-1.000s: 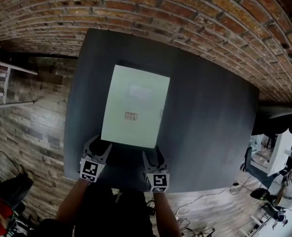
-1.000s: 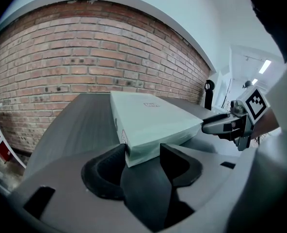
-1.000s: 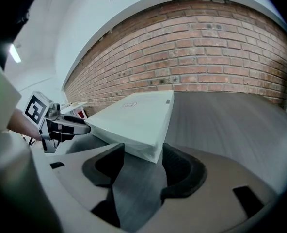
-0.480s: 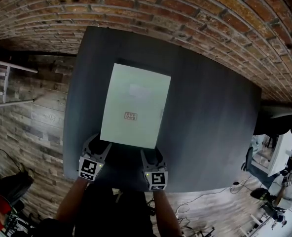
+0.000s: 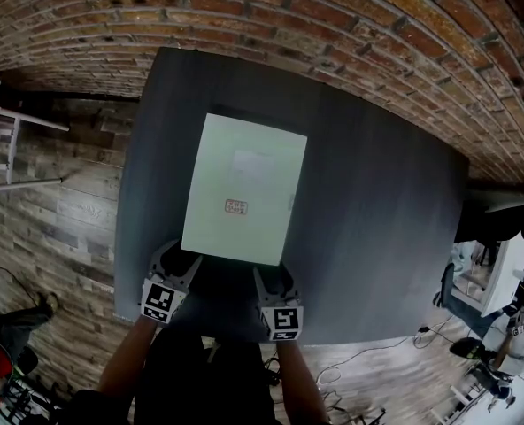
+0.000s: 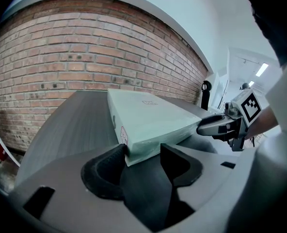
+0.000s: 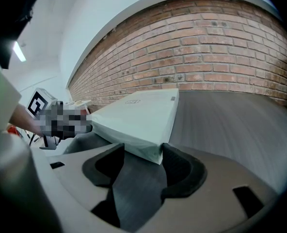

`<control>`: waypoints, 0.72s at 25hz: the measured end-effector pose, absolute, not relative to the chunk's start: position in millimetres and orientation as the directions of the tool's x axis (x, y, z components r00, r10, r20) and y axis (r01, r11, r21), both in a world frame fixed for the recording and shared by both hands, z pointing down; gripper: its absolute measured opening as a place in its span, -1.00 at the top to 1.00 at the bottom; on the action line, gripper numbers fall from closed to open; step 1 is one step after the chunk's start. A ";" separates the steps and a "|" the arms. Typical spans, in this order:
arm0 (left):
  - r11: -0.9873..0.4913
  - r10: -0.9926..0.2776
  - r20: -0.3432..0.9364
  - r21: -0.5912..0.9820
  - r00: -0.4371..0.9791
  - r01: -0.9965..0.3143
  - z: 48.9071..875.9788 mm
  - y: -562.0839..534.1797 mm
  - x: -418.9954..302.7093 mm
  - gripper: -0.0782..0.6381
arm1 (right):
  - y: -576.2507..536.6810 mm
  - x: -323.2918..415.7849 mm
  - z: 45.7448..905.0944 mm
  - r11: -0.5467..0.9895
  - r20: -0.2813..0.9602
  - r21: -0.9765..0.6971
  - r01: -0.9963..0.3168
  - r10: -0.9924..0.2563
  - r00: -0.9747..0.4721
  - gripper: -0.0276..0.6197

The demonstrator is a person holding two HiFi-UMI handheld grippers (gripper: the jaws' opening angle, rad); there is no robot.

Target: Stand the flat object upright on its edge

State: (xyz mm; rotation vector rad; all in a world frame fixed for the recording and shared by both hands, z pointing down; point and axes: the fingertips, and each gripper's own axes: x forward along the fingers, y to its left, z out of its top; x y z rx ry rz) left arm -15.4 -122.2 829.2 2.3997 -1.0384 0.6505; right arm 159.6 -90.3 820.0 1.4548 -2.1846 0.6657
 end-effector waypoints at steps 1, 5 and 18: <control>-0.625 -0.544 0.577 0.206 0.609 -0.753 828.6 -120.2 -14.6 0.17 | -89.9 160.3 818.9 0.329 0.589 -0.156 -0.931 -0.726 -0.355 0.18; -0.651 -0.533 0.578 0.188 0.619 -0.736 821.9 -111.1 -13.7 0.17 | -85.9 161.6 811.6 0.322 0.582 -0.154 -0.934 -0.734 -0.349 0.18; -0.681 -0.549 0.540 0.153 0.638 -0.716 784.5 -91.8 -18.8 0.15 | -65.5 156.9 783.4 0.312 0.574 -0.165 -0.936 -0.741 -0.349 0.16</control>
